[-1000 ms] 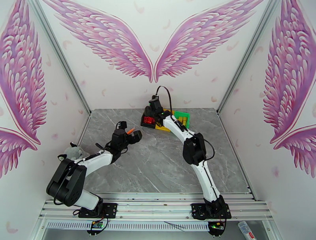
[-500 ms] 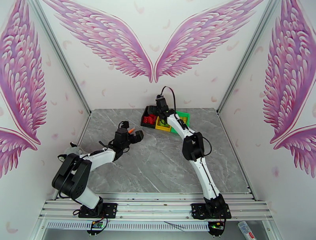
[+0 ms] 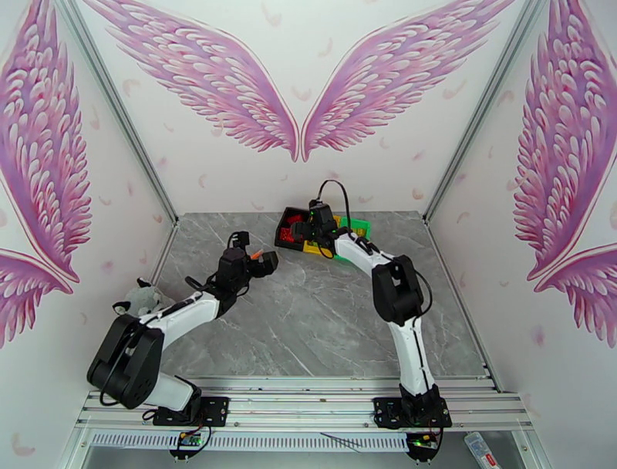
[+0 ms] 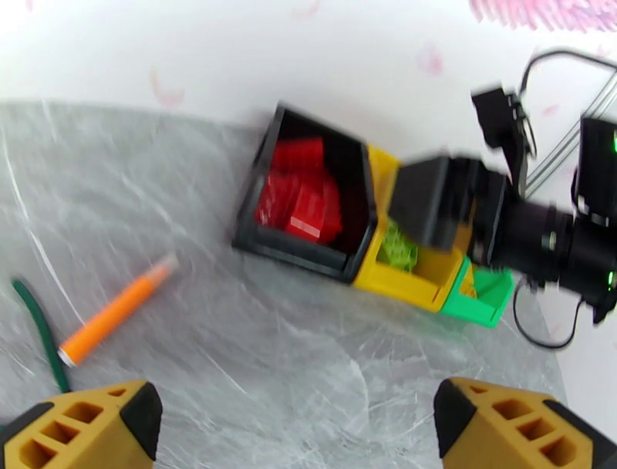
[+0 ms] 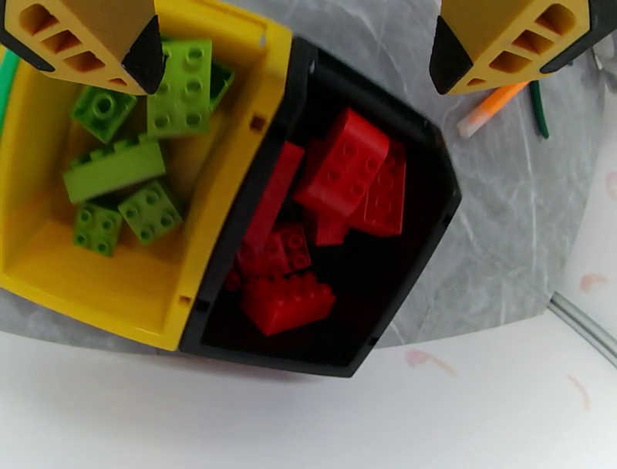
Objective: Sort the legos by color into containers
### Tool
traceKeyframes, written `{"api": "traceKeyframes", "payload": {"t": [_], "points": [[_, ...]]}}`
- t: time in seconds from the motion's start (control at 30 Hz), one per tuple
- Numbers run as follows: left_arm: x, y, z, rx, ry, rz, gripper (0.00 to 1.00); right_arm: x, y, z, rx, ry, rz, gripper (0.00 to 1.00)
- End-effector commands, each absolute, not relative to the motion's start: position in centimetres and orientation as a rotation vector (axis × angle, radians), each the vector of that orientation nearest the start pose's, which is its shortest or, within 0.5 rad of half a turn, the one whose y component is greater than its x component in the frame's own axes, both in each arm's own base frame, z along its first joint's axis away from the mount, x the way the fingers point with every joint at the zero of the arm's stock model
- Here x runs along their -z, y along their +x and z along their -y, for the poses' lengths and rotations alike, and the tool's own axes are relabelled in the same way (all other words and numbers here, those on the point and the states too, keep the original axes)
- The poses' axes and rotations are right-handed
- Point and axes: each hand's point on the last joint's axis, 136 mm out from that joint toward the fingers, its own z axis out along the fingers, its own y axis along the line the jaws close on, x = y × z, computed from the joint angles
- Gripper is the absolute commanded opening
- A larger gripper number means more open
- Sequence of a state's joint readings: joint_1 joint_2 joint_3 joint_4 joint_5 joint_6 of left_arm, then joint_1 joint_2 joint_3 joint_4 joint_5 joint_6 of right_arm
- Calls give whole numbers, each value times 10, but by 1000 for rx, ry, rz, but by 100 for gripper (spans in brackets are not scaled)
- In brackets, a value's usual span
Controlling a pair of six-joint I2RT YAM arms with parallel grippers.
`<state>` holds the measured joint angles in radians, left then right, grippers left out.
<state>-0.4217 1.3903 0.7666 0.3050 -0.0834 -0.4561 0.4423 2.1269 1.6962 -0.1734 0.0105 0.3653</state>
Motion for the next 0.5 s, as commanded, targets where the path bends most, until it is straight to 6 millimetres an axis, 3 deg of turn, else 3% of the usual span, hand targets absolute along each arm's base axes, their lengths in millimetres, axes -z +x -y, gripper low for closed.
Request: {"api": "traceKeyframes", "payload": {"t": [0.0,0.1,0.2,0.3,0.47], "points": [[-218,393,137,337,-89,-1846,99,-213,534,-250,-452,-64,-2022,99],[-241,376,107,235,-183,-1719,99,-211,507,-230,-400,-25,-2018,100],[-262,356,89,245,-249,-1567,99,-210,481,-210,-368,23,-2016,100],[-277,342,63,160,-330,-1490,99,-222,452,-189,-344,81,-1980,99],[-302,336,43,-3,-343,-1482,99,-253,400,-158,-374,121,-1861,99]]}}
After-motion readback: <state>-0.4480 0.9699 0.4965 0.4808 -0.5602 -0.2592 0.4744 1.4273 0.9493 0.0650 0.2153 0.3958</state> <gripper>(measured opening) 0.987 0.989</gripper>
